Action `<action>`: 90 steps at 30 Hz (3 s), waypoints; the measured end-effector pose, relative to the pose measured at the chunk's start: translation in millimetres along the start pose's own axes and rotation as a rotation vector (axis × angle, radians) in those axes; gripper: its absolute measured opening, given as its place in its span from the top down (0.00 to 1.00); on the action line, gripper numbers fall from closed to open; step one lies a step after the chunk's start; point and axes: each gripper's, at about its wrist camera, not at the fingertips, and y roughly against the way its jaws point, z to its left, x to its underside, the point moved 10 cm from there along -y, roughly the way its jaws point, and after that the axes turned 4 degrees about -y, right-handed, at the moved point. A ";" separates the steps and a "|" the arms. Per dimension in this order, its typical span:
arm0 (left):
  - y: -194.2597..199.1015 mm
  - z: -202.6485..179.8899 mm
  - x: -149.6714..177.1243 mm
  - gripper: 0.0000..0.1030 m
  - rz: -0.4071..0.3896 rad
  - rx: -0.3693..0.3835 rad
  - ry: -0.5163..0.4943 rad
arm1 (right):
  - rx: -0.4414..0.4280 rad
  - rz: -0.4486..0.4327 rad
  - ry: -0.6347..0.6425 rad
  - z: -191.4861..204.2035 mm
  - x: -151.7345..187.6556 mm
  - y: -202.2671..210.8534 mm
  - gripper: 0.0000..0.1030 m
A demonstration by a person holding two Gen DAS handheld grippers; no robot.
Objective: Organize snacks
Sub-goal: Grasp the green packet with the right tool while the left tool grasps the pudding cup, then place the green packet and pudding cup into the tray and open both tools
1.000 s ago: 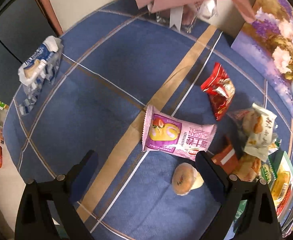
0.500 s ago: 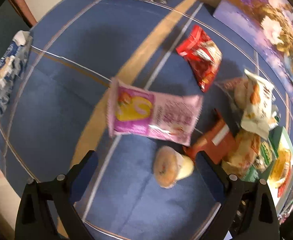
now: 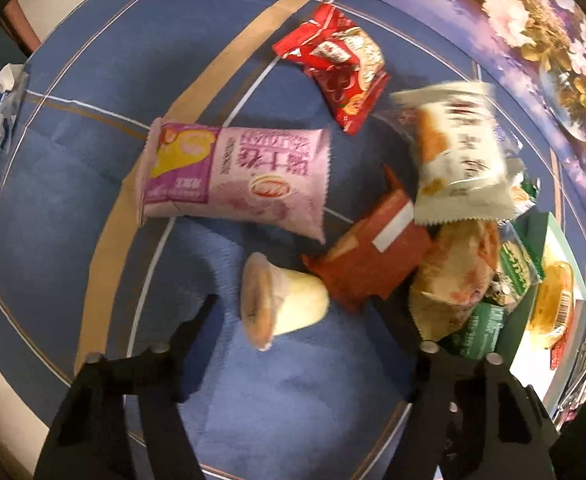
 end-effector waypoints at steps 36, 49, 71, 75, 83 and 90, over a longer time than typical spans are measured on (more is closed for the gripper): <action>5.5 67.6 9.2 0.59 -0.024 -0.140 0.086 | -0.027 -0.017 0.001 -8.6 -1.4 21.0 0.58; 63.3 42.9 6.9 0.63 -0.138 -0.092 0.083 | -0.098 -0.141 -0.061 -24.9 -20.7 85.4 0.58; 46.1 -179.8 57.7 0.63 -0.102 0.079 -0.299 | 0.064 -0.069 -0.481 -245.3 -1.7 86.2 0.58; 34.2 -206.7 74.3 0.63 -0.065 0.086 -0.353 | 0.070 -0.048 -0.526 -265.2 9.0 85.4 0.58; 10.6 -233.2 98.2 0.63 -0.012 0.041 -0.433 | 0.064 0.023 -0.551 -278.6 24.3 67.8 0.58; -16.5 -235.3 106.9 0.63 0.022 -0.014 -0.450 | 0.065 0.081 -0.555 -279.8 33.7 51.4 0.58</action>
